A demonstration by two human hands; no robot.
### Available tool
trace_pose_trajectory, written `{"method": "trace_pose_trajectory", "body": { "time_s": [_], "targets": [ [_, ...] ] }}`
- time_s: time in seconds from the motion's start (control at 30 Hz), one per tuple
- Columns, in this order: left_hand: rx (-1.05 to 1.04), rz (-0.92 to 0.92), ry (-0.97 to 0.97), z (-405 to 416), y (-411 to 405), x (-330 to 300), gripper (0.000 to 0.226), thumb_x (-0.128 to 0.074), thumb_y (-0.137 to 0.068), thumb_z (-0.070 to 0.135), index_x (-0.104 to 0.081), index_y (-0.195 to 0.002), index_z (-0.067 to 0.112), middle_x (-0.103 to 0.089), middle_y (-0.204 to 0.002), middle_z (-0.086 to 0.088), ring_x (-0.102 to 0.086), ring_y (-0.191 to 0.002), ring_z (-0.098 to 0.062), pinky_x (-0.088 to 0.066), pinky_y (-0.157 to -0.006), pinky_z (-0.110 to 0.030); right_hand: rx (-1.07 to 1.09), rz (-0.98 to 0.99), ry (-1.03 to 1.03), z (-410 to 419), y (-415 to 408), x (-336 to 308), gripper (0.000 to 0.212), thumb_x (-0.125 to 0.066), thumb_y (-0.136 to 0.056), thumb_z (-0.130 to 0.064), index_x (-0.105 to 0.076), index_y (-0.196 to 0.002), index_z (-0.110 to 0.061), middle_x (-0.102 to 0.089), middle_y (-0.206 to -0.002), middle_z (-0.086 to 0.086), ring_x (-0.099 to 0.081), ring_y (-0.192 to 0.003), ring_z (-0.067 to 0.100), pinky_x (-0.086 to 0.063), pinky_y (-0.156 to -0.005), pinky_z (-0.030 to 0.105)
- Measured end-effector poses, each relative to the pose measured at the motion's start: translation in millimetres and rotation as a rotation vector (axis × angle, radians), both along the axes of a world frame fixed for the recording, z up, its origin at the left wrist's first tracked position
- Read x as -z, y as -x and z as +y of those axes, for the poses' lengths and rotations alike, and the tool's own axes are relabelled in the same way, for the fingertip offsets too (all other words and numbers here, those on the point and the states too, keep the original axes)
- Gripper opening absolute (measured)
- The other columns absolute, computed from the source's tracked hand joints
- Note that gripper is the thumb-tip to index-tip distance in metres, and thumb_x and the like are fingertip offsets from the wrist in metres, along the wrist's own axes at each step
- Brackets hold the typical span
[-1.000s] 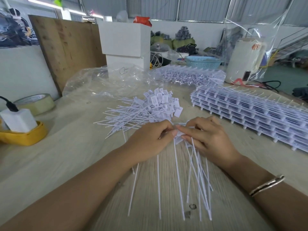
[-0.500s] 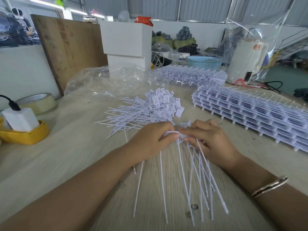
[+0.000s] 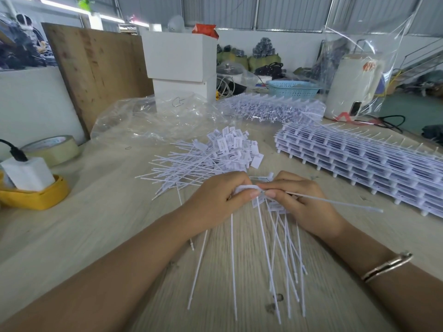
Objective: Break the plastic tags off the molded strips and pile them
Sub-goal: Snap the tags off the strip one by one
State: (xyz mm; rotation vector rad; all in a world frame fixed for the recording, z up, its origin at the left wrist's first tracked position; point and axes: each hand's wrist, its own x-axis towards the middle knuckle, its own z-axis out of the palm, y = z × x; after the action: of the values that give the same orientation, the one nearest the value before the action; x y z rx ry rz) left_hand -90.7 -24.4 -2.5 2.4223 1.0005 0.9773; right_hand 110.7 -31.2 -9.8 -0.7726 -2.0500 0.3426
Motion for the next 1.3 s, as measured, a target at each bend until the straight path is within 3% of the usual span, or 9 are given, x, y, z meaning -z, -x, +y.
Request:
{"method": "trace_pose_trajectory", "body": {
  "time_s": [0.2, 0.37, 0.5, 0.6, 0.67, 0.8, 0.93, 1.17, 1.3],
  "targets": [
    [-0.006, 0.061, -0.045, -0.4, -0.6, -1.4, 0.017, -0.050, -0.089, 0.037, -0.050, -0.079, 0.023, -0.042, -0.065, 0.010, -0.039, -0.059, -0.004, -0.030, -0.057, -0.027, 0.016, 0.057, 0.113, -2.8, 1.9, -3.3, 0.028, -0.051, -0.091, -0.016, -0.058, -0.064, -0.018, -0.051, -0.062, -0.001, -0.048, -0.059, 0.003, -0.039, -0.062, 0.016],
    [0.043, 0.004, -0.022, -2.8, -0.3, -6.5, 0.016, -0.052, -0.092, 0.029, -0.050, -0.078, 0.021, -0.041, -0.062, 0.011, -0.038, -0.056, -0.004, -0.027, -0.054, -0.021, 0.037, 0.136, 0.224, -4.8, 3.3, -1.2, 0.033, -0.048, -0.091, -0.024, -0.063, -0.064, -0.013, -0.056, -0.058, 0.004, -0.044, -0.048, 0.005, -0.038, -0.053, 0.017],
    [0.109, -0.061, -0.005, -8.9, 4.6, -8.8, 0.021, -0.049, -0.091, 0.026, -0.044, -0.070, 0.029, -0.037, -0.059, 0.013, -0.036, -0.054, -0.002, -0.025, -0.052, -0.017, 0.235, 0.454, 0.298, 3.9, -21.3, -5.4, 0.027, -0.045, -0.096, -0.027, -0.070, -0.084, -0.027, -0.046, -0.059, -0.007, -0.040, -0.053, 0.006, -0.036, -0.053, 0.015],
    [0.089, -0.066, 0.024, -7.9, 8.3, -9.8, 0.021, -0.044, -0.091, 0.026, -0.043, -0.070, 0.029, -0.038, -0.059, 0.011, -0.036, -0.055, -0.004, -0.029, -0.055, -0.022, 0.293, 0.168, 0.146, 5.8, -33.3, -5.2, 0.026, -0.047, -0.093, -0.032, -0.069, -0.105, -0.028, -0.057, -0.074, -0.018, -0.051, -0.067, -0.003, -0.039, -0.066, 0.008],
    [0.072, -0.027, 0.039, -5.2, 9.2, -8.5, 0.018, -0.040, -0.090, 0.023, -0.050, -0.076, 0.019, -0.045, -0.064, 0.008, -0.040, -0.059, -0.008, -0.035, -0.059, -0.032, 0.231, -0.007, 0.049, 8.0, -26.2, -1.4, 0.025, -0.050, -0.094, -0.023, -0.062, -0.115, -0.022, -0.058, -0.083, -0.008, -0.052, -0.075, -0.003, -0.039, -0.071, 0.006],
    [0.015, 0.036, 0.054, 0.7, 11.4, -2.3, 0.019, -0.037, -0.087, 0.018, -0.056, -0.093, 0.017, -0.057, -0.081, 0.002, -0.052, -0.072, -0.020, -0.045, -0.067, -0.044, 0.110, -0.289, 0.003, 11.1, -12.7, 6.6, 0.031, -0.058, -0.089, -0.010, -0.061, -0.119, -0.021, -0.045, -0.087, -0.007, -0.054, -0.067, 0.024, -0.046, -0.063, 0.035],
    [-0.047, 0.061, 0.064, 4.7, 10.8, 3.5, 0.022, -0.046, -0.093, 0.016, -0.050, -0.112, 0.026, -0.050, -0.091, 0.014, -0.048, -0.069, -0.007, -0.041, -0.065, -0.028, 0.050, -0.237, 0.058, 10.7, -18.7, 7.6, 0.040, -0.055, -0.088, -0.002, -0.056, -0.120, -0.026, -0.043, -0.090, -0.004, -0.051, -0.065, 0.029, -0.045, -0.059, 0.044],
    [-0.063, 0.031, 0.027, 4.2, 3.9, 7.7, 0.024, -0.051, -0.094, 0.022, -0.049, -0.118, 0.027, -0.049, -0.098, 0.016, -0.055, -0.080, -0.015, -0.045, -0.069, -0.027, 0.016, -0.261, 0.029, 10.1, -17.8, 4.2, 0.045, -0.052, -0.081, -0.003, -0.055, -0.121, -0.024, -0.045, -0.086, -0.002, -0.053, -0.071, 0.028, -0.045, -0.066, 0.051],
    [-0.047, 0.018, 0.035, 2.6, 0.5, 8.9, 0.025, -0.051, -0.094, 0.024, -0.049, -0.118, 0.028, -0.052, -0.100, 0.014, -0.055, -0.079, -0.014, -0.043, -0.068, -0.024, 0.164, -0.158, -0.047, 8.3, -20.9, 2.0, 0.049, -0.041, -0.074, 0.004, -0.062, -0.110, -0.021, -0.050, -0.097, -0.002, -0.051, -0.091, 0.010, -0.043, -0.076, 0.049]
  ]
}}
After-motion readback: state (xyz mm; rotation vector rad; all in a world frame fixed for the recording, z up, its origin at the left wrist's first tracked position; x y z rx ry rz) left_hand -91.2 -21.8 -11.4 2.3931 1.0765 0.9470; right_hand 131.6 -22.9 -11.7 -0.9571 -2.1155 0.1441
